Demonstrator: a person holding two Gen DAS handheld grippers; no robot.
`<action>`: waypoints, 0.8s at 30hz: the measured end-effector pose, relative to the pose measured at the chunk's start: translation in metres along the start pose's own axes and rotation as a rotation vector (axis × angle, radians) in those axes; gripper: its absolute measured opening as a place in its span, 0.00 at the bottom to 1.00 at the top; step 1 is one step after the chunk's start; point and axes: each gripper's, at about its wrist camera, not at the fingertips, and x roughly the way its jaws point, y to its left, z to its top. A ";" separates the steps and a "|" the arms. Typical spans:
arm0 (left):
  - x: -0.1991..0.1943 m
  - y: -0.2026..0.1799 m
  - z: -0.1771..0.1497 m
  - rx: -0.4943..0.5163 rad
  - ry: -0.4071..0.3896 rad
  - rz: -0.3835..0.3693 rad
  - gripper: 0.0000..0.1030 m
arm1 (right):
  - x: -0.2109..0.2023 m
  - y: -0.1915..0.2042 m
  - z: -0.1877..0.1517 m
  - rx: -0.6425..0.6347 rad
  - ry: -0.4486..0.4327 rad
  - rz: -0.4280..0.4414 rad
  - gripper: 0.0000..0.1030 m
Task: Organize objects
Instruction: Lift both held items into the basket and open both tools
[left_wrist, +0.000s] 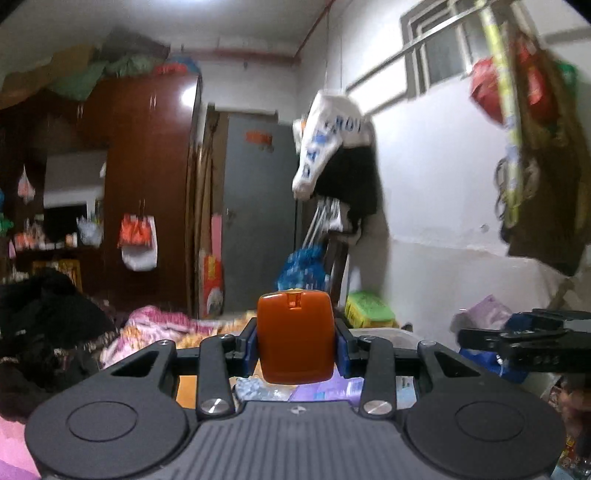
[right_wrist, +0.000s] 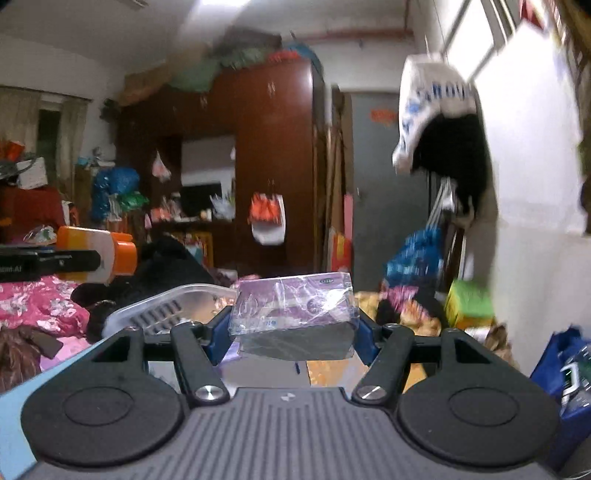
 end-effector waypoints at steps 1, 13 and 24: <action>0.013 0.000 0.002 -0.005 0.021 0.013 0.42 | 0.016 -0.002 0.003 0.011 0.036 -0.007 0.65; 0.057 0.015 -0.012 -0.039 0.069 0.002 0.91 | 0.046 0.004 -0.007 -0.056 0.077 -0.089 1.00; -0.031 0.017 -0.064 0.049 -0.034 -0.092 0.92 | -0.018 -0.005 -0.040 0.066 0.008 0.044 1.00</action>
